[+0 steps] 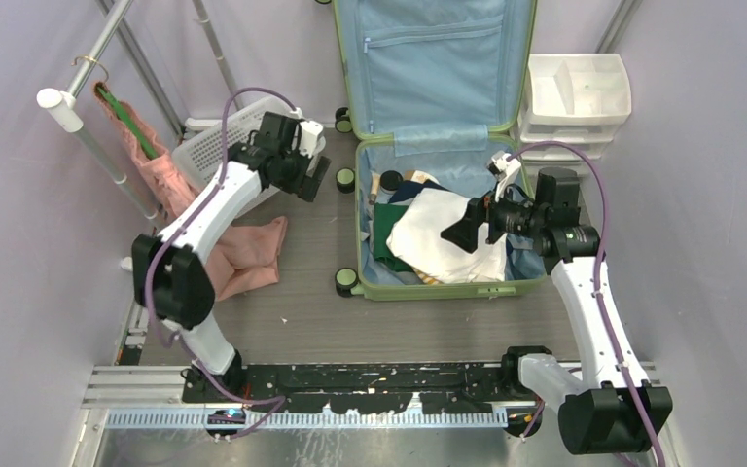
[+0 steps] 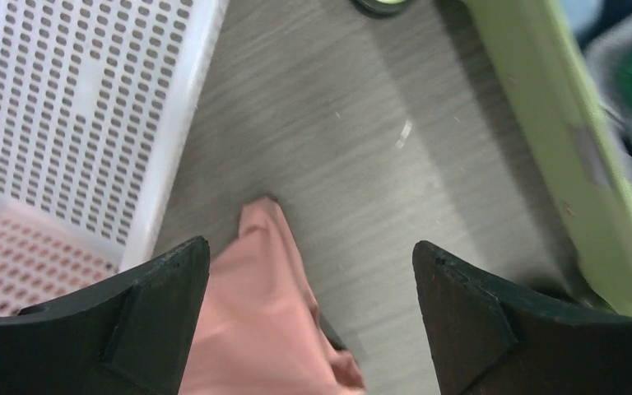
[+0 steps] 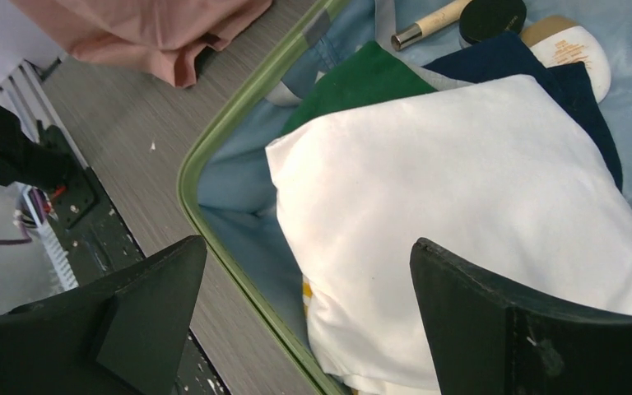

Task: Open, take out, and arrange the luggage
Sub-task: Pick up the bin from the center of the board.

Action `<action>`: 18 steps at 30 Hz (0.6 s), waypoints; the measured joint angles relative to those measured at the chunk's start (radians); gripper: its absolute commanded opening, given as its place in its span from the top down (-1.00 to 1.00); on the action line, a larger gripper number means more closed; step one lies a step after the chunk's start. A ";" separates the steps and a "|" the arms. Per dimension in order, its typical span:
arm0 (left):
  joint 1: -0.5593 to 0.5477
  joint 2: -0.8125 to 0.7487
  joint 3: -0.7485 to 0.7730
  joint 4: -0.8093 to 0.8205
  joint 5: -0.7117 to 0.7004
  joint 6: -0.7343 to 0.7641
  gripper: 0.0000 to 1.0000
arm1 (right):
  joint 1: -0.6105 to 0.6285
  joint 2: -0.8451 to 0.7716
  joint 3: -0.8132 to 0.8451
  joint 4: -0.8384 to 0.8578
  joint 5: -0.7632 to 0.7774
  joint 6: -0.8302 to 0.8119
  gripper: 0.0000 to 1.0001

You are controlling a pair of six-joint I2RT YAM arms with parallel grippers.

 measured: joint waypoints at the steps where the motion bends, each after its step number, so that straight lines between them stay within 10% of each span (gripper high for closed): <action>1: 0.018 0.046 0.026 -0.003 0.009 0.018 -0.83 | 0.000 0.000 0.000 -0.005 0.006 -0.019 -1.00; 18: 0.156 0.421 0.304 -0.080 -0.064 0.224 -0.08 | 0.072 0.017 0.002 -0.082 0.081 -0.141 -1.00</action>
